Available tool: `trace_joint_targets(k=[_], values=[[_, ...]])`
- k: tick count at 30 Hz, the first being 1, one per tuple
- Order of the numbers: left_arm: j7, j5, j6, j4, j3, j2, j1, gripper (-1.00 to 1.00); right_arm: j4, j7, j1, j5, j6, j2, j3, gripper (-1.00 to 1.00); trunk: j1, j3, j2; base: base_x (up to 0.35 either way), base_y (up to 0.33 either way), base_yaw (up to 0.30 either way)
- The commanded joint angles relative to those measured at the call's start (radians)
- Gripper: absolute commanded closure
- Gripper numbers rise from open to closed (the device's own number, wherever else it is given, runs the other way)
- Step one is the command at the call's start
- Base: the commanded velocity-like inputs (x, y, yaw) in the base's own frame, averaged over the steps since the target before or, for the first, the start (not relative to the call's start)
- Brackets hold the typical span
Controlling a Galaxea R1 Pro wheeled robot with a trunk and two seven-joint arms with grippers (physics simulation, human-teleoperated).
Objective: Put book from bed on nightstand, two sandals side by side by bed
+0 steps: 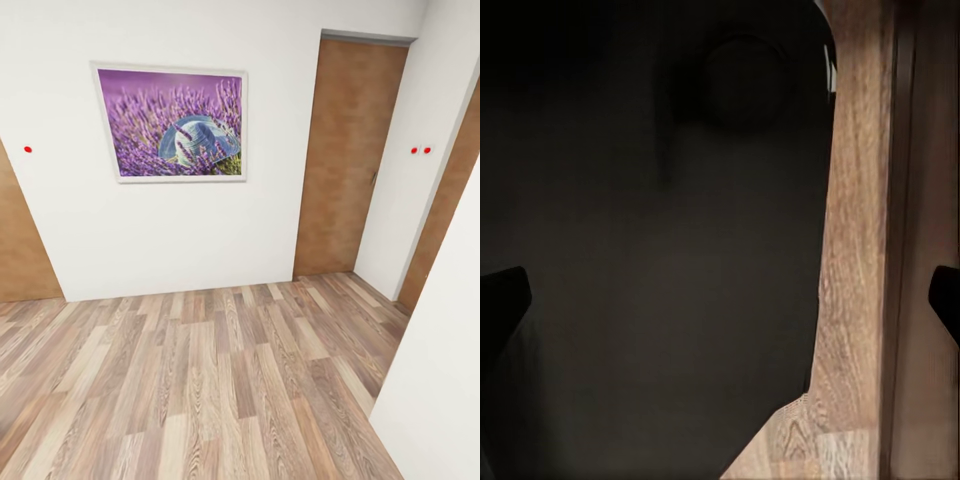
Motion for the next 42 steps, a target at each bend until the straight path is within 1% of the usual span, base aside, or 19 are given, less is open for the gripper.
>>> trace_joint_targets(k=[1,6,17,28,42], values=[[0.0,0.0,-0.002,-0.001,0.0,0.0,0.0,-1.0,0.0,0.0,0.0,0.0,0.0,0.0,0.0,-1.0,0.0,-0.001,0.0,0.269,0.0,0.0],[0.0,0.0,-0.002,-0.001,0.0,0.0,0.0,-1.0,0.0,0.0,0.0,0.0,0.0,0.0,0.0,-1.0,0.0,-0.001,0.0,0.205,0.0,0.0],[0.0,0.0,-0.002,0.0,0.0,0.0,0.0,-1.0,0.0,0.0,0.0,0.0,0.0,0.0,0.0,-1.0,0.0,-0.001,0.0,0.045,0.0,0.0],[0.0,0.0,-0.003,-0.001,0.0,0.0,0.0,-1.0,0.0,0.0,0.0,0.0,0.0,-0.001,0.0,-1.0,0.0,-0.001,0.0,0.136,0.0,0.002],[0.0,0.0,-0.002,0.0,0.0,-0.001,0.0,-1.0,0.0,0.0,0.0,0.0,0.0,-0.001,-0.001,-1.0,0.0,-0.001,0.0,0.006,0.0,0.247]])
